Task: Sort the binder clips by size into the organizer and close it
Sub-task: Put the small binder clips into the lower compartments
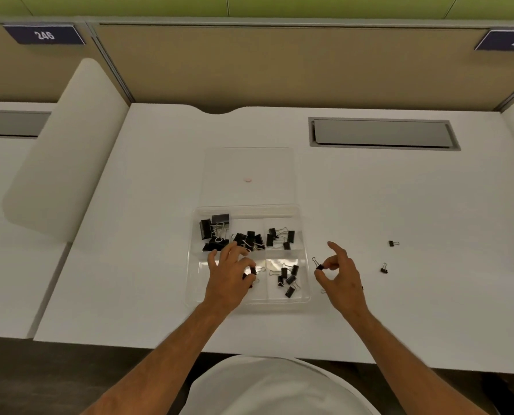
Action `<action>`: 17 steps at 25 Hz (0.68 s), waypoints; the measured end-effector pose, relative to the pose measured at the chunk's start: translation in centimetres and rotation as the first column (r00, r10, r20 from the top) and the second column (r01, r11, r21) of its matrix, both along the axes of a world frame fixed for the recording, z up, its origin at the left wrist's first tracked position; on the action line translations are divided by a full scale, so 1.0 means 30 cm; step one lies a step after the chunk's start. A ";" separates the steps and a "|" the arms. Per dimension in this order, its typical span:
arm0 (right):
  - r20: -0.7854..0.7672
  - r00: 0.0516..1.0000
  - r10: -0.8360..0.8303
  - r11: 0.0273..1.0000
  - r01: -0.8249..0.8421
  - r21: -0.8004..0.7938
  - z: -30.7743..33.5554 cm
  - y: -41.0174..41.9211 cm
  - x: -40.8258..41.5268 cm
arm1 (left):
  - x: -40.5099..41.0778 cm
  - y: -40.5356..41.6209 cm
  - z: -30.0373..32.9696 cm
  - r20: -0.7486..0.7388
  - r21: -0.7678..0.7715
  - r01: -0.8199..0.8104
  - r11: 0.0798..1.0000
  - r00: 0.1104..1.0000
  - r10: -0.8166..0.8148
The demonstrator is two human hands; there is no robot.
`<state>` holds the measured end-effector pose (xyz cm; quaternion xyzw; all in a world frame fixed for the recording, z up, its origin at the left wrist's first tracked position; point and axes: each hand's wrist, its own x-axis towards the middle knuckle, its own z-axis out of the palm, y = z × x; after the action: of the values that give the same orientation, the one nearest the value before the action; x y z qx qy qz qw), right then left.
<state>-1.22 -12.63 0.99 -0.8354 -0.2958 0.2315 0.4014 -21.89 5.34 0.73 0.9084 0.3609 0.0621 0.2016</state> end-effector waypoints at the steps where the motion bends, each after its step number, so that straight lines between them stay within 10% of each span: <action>1: 0.009 1.000 -0.008 1.000 0.008 -0.009 -0.003 -0.004 -0.003 | 0.000 0.008 -0.007 -0.038 0.008 0.018 1.000 0.999 -0.017; 8: 0.023 0.999 -0.029 1.000 0.029 0.006 0.021 -0.003 -0.037 | -0.006 0.019 -0.031 -0.236 0.106 0.103 0.989 0.969 -0.076; 17: 0.051 0.942 0.331 0.942 -0.327 -0.076 0.029 0.156 -0.226 | -0.102 0.015 -0.021 0.074 -0.016 -0.014 1.000 0.997 0.015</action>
<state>-7.99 -7.94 1.86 -0.7939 -0.4357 0.2787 0.3198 -24.94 5.79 0.09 0.9013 0.3600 0.0945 0.2215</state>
